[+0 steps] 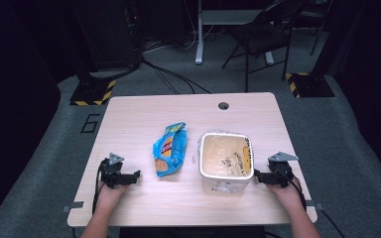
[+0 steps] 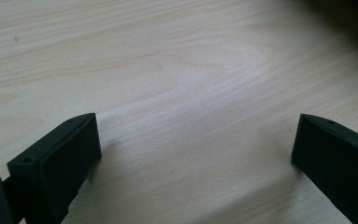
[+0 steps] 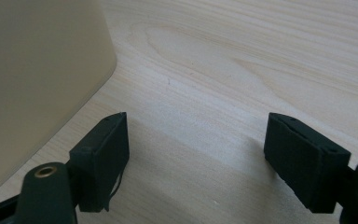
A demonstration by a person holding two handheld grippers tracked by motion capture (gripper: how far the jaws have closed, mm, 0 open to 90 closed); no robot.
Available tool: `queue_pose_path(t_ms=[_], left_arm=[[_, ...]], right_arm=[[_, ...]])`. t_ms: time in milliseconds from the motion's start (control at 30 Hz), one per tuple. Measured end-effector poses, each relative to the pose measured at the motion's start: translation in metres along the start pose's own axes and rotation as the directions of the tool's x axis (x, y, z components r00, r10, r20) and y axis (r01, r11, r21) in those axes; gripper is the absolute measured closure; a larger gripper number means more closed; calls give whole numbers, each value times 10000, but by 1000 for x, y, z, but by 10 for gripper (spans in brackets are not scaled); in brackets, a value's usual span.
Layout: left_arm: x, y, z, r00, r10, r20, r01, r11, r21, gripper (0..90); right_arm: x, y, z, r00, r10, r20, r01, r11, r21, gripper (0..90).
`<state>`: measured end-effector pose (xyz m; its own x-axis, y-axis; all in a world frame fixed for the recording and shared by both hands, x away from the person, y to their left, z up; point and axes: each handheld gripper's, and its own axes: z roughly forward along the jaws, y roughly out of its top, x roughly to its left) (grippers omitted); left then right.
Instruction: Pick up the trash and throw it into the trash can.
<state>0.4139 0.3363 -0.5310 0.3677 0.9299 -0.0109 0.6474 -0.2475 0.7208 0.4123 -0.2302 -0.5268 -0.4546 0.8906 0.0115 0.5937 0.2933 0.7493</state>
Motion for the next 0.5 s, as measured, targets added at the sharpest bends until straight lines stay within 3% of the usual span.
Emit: queue_pose_path(t_ms=[500], left_arm=[[0, -1, -1, 9999, 70, 80, -70, 10000, -8, 13]], right_arm=[[0, 0, 0, 10000, -7, 24, 7, 10000, 4, 214]])
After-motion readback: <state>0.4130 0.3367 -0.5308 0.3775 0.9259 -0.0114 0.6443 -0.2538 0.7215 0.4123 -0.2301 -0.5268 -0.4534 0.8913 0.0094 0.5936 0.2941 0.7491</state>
